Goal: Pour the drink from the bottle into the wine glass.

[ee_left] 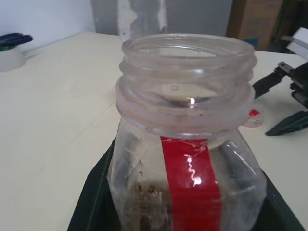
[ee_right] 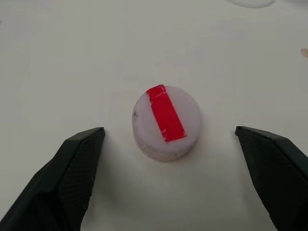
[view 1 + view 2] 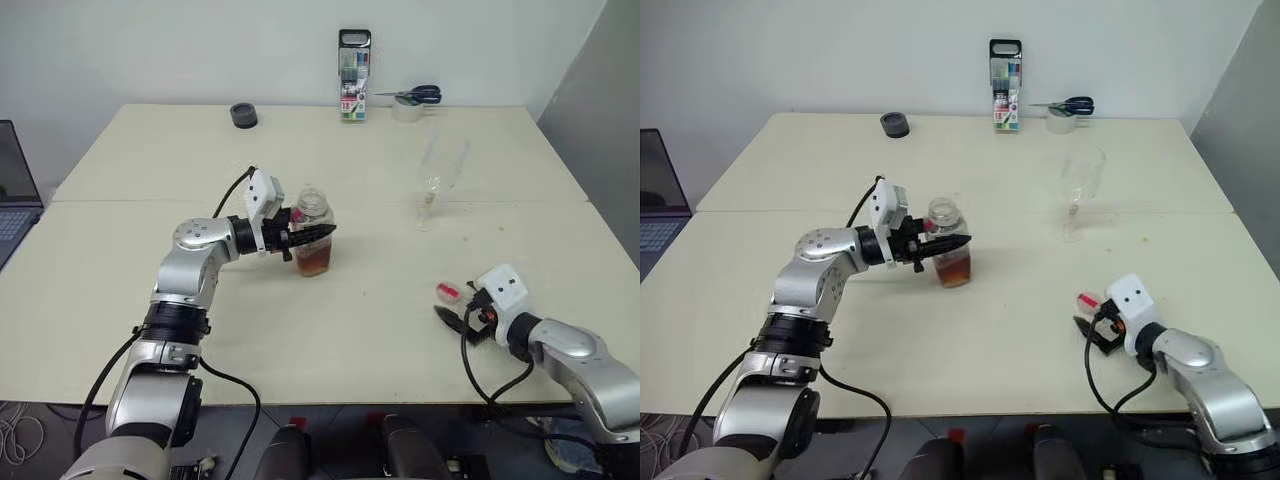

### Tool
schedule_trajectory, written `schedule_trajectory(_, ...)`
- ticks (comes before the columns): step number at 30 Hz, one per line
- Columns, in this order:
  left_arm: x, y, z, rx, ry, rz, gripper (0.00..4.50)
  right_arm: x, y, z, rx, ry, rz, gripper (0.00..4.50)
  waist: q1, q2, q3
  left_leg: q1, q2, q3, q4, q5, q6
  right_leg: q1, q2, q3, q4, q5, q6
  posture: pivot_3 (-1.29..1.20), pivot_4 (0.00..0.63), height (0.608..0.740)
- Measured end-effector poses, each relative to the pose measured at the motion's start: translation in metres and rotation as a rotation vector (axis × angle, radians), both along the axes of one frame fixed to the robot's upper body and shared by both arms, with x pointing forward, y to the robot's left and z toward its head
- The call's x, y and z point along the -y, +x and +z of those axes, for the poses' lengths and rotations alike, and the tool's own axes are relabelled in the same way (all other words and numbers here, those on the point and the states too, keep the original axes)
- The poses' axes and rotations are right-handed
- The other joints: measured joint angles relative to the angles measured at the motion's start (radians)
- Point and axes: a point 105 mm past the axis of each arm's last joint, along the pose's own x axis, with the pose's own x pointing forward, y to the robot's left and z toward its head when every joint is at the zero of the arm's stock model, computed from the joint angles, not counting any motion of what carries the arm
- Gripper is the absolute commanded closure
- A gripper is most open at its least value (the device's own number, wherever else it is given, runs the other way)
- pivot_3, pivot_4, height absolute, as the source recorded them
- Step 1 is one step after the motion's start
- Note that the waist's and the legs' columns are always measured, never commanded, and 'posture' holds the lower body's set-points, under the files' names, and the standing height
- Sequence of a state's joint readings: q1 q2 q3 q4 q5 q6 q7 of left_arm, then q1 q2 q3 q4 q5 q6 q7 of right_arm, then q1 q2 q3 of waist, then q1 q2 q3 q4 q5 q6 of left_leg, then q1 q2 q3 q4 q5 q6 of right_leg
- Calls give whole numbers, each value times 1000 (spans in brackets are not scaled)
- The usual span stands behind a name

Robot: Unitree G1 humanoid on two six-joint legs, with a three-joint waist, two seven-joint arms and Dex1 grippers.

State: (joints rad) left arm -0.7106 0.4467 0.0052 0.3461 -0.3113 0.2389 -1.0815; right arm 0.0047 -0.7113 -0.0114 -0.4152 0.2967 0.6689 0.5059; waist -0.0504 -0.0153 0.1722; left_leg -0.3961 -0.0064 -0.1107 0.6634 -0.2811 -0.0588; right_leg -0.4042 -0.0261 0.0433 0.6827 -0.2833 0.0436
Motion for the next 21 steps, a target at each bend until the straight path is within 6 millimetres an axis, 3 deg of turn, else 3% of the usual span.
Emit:
schedule_trajectory(3, -18, 11, 5, 23, -12, 131, 2814, -6, -6, 10, -14, 31, 85, 0, 3, 0, 0, 0, 0, 0, 0, 0, 0, 0, -1, 0, 0, 0, 0, 0, 150, 740)
schedule_trajectory(8, -69, 36, 2, 38, -4, 467, 2815, -68, -3, 82, 175, 185, 381, 0, -10, 0, 0, 2, 2, 0, 0, 0, 0, 0, 2, 0, 1, 0, 0, 0, 150, 740)
schedule_trajectory(9, -76, 39, 2, 41, -6, 514, 2815, -80, -3, 88, 195, 196, 422, 0, -7, 0, 0, 2, 2, -1, 0, 0, 0, 0, 2, 0, 1, 0, 0, 0, 150, 740)
schedule_trajectory(12, -96, 43, 4, 49, -15, 635, 2815, -107, -2, 90, 186, 225, 505, 0, -3, -1, 0, -1, 0, -1, 0, 0, -1, -1, 0, -1, 0, 0, 0, 0, 150, 740)
schedule_trajectory(16, -130, 46, 10, 56, -54, 828, 2815, -136, 15, 97, 192, 231, 552, 0, 1, -1, 0, -2, -2, 0, 1, 2, -4, -2, -4, -1, -1, 0, 0, 0, 150, 740)
schedule_trajectory(21, -148, 42, 4, 31, -76, 935, 2816, -160, 25, 101, 199, 238, 588, 0, 6, -2, 0, -2, -2, -2, 1, 2, -4, -2, -4, -2, 0, 0, 0, 0, 150, 740)
